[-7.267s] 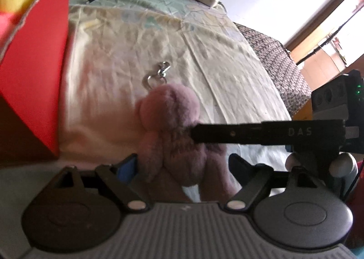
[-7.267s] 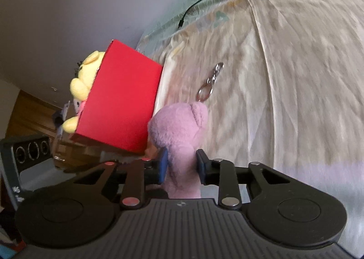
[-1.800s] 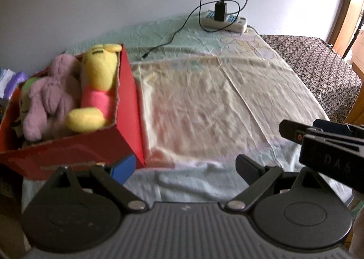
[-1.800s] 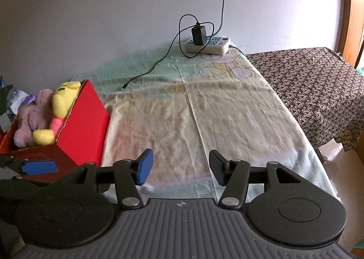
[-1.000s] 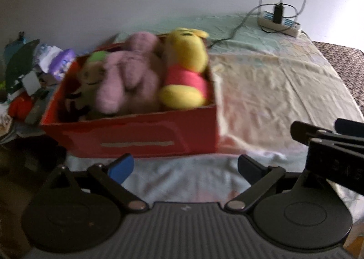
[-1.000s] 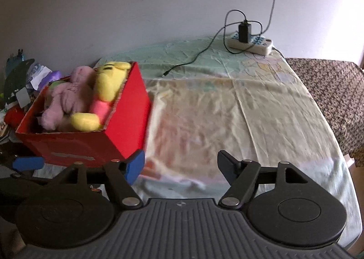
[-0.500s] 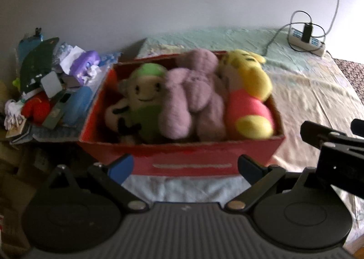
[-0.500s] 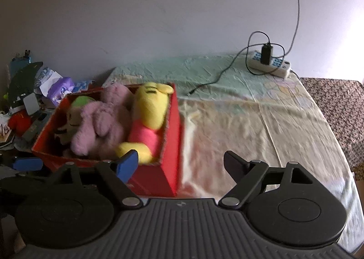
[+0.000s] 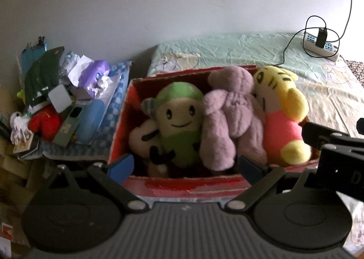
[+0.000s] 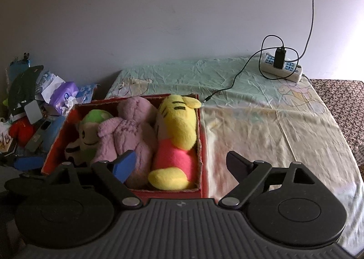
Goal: Organize objects
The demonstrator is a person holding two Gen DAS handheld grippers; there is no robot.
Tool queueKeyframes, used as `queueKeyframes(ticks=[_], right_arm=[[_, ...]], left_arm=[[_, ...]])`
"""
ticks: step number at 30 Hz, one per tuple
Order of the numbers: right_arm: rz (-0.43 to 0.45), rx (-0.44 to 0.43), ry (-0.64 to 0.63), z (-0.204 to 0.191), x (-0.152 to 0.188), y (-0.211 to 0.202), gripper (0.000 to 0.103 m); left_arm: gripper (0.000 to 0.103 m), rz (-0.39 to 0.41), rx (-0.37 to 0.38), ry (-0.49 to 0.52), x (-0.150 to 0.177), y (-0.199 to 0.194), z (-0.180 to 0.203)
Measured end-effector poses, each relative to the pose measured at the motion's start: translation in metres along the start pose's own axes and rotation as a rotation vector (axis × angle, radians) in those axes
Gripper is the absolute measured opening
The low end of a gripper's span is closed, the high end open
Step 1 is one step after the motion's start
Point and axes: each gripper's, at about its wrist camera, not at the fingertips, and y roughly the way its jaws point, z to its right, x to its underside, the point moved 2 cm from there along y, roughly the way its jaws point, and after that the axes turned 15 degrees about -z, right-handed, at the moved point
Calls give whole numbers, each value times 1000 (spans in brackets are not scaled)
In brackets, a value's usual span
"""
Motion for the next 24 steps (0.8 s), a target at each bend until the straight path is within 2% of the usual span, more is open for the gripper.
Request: queueKeyframes(ticks=[14, 24], right_arm=[[-23, 8, 21, -27, -4, 22, 89], [-65, 25, 37, -22, -10, 36, 89]], left_arm=[[99, -28, 34, 12, -9, 24, -29], [99, -31, 55, -13, -13, 30, -33]])
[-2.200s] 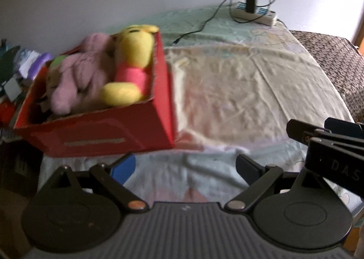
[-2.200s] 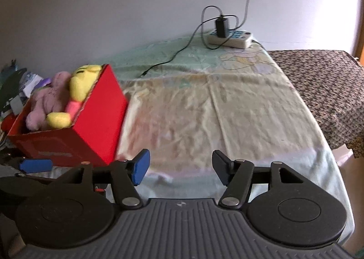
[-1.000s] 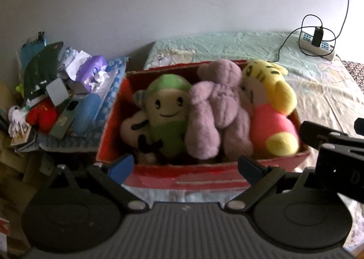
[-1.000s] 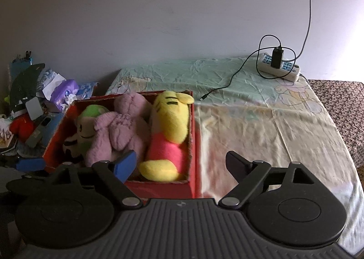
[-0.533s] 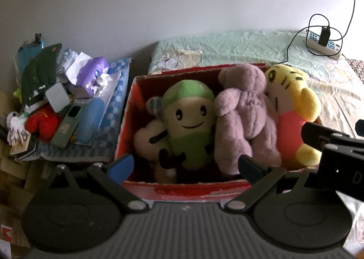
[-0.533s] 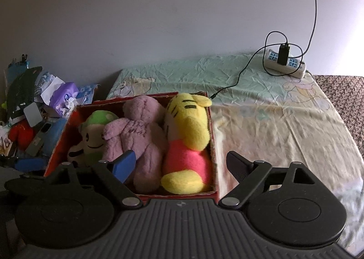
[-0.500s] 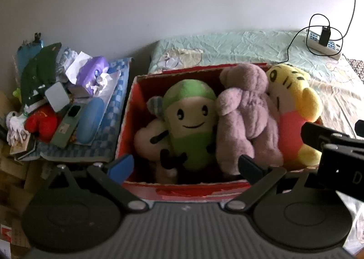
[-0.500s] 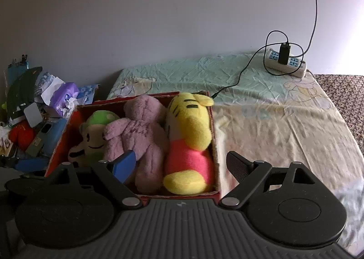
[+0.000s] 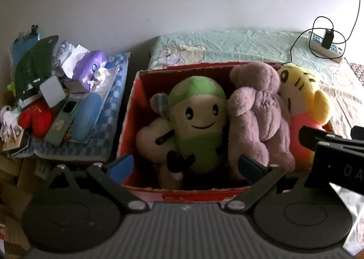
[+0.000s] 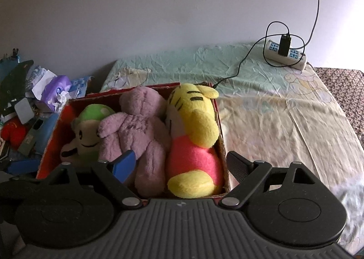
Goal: Organize objects
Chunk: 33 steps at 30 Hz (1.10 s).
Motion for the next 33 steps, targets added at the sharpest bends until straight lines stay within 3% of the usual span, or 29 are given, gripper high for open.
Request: queueKeyframes(ticks=[19, 33], right_arm=[[-12, -42, -124, 7, -11, 2, 89], [11, -69, -62, 10, -7, 1, 89]], left_arm=[[99, -7, -44, -115, 7, -5, 7], [99, 2, -57, -47, 5, -3, 8]])
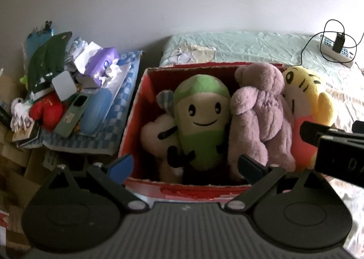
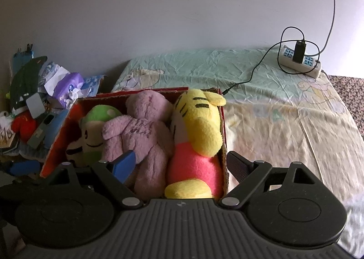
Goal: Organize objects
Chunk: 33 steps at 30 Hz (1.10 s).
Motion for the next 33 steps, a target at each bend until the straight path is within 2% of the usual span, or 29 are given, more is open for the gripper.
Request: queueKeyframes(ticks=[11, 29, 33], right_arm=[[12, 4, 5, -10, 1, 4, 88], [13, 38, 1, -14, -9, 10, 87], [9, 29, 0, -15, -9, 12, 83]], left_arm=[[99, 11, 31, 38, -4, 5, -6], [99, 13, 95, 35, -17, 16, -13], [98, 14, 106, 36, -17, 18, -14]])
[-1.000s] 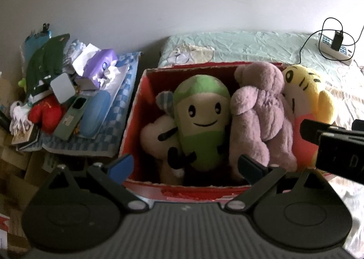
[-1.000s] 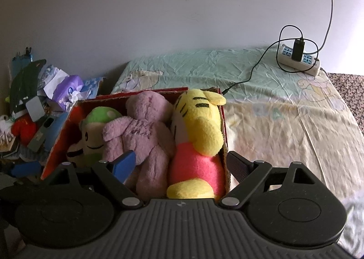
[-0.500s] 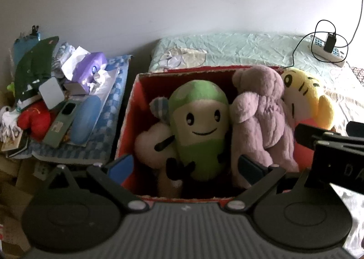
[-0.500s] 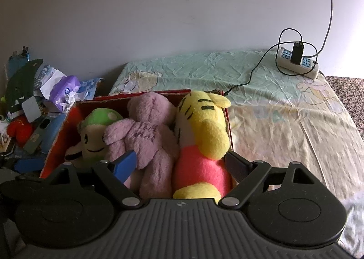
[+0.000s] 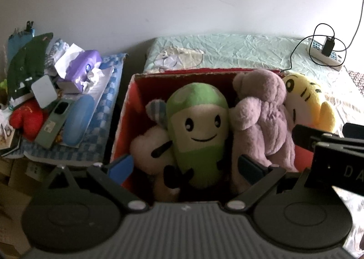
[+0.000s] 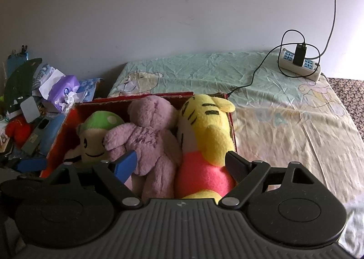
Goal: Organize objects
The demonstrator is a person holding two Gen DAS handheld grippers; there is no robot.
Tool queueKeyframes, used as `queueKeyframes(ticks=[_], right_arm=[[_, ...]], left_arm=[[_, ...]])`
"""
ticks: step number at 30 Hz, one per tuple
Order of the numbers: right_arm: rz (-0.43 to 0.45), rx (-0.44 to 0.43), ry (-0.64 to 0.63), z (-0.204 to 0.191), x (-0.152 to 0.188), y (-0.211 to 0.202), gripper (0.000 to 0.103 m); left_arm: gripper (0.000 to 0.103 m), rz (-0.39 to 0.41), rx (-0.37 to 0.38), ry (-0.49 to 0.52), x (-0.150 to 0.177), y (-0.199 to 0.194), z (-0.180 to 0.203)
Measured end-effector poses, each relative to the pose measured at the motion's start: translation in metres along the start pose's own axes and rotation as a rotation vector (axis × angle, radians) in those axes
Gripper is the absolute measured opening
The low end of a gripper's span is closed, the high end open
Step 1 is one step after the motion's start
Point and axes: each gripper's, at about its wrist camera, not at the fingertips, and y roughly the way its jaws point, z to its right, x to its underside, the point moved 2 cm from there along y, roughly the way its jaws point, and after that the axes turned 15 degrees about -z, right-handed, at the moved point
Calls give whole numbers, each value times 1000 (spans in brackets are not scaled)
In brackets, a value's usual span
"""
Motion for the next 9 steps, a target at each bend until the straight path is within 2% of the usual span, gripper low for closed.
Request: queueKeyframes(ticks=[9], right_arm=[[-10, -13, 8, 0, 3, 2, 76]], left_arm=[[98, -1, -4, -7, 1, 2, -3]])
